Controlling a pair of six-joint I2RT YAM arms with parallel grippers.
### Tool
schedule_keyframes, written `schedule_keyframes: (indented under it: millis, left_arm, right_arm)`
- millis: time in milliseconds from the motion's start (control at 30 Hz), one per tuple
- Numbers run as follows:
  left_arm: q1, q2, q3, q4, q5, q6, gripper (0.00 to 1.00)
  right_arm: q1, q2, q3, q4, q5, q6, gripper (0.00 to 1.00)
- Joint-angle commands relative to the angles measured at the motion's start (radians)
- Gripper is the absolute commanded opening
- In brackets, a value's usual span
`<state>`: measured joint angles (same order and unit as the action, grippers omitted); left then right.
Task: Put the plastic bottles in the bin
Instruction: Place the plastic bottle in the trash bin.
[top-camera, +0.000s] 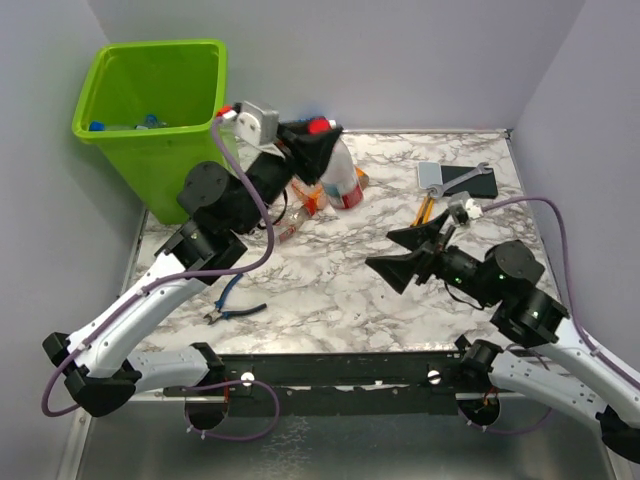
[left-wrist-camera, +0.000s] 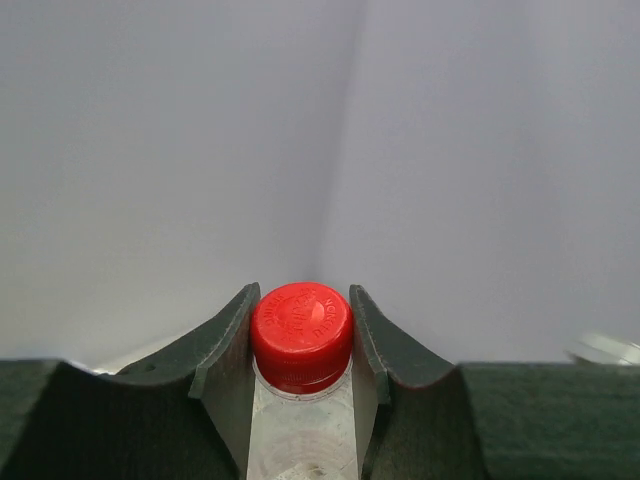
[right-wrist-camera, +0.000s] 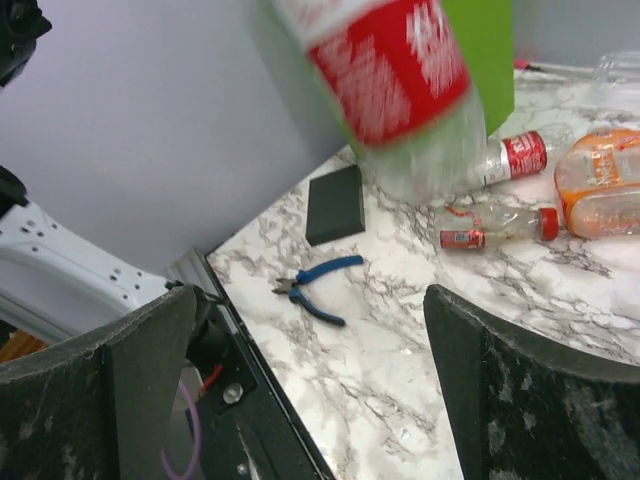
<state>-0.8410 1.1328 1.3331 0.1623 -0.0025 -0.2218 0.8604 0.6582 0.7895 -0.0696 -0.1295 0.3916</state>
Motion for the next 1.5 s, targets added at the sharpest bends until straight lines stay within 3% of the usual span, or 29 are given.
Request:
schedule_keyframes:
  millis: [0, 100, 167, 367, 500, 600, 933, 967, 1200, 1467]
  left_arm:
    - [0.009, 0.029, 0.177, 0.083, -0.534, 0.424, 0.0]
    - [0.031, 0.089, 0.185, 0.331, -0.668, 0.769, 0.0]
    - [0.097, 0.152, 0.222, 0.49, -0.712, 0.884, 0.0]
    - [0.4, 0.28, 0.4, 0.535, -0.68, 0.639, 0.0]
    - [0.523, 0.355, 0.38, 0.613, -0.725, 0.568, 0.0]
    - [0.595, 0.4, 0.33, 0.693, -0.771, 0.524, 0.0]
    - [0.744, 0.559, 0.299, 0.69, -0.877, 0.474, 0.0]
    - [0.756, 0.571, 0.296, 0.686, -0.886, 0.464, 0.06]
    - [0.765, 0.615, 0.364, 0.622, -0.874, 0.415, 0.97]
    - [0.615, 0.591, 0.518, 0.623, -0.909, 0.536, 0.99]
  right_arm:
    - [0.003, -0.122, 0.035, -0.095, 0.168, 0.055, 1.0]
    - [0.002, -0.251, -0.044, -0.047, 0.208, 0.017, 1.0]
    - [0.002, -0.298, -0.111, -0.022, 0.246, 0.014, 1.0]
    - [0.003, -0.288, -0.179, -0.123, 0.365, 0.116, 0.99]
    - [0.003, -0.308, -0.245, -0.101, 0.347, 0.157, 0.98]
    - [0.003, -0.324, -0.272, -0.093, 0.339, 0.175, 0.97]
    - [0.003, -0.361, -0.337, -0.128, 0.338, 0.201, 0.97]
    - [0.003, -0.364, -0.338, -0.137, 0.334, 0.199, 0.97]
    - [0.002, -0.384, -0.34, -0.186, 0.349, 0.183, 0.97]
    - [0.003, -0.363, -0.319, -0.18, 0.356, 0.179, 0.98]
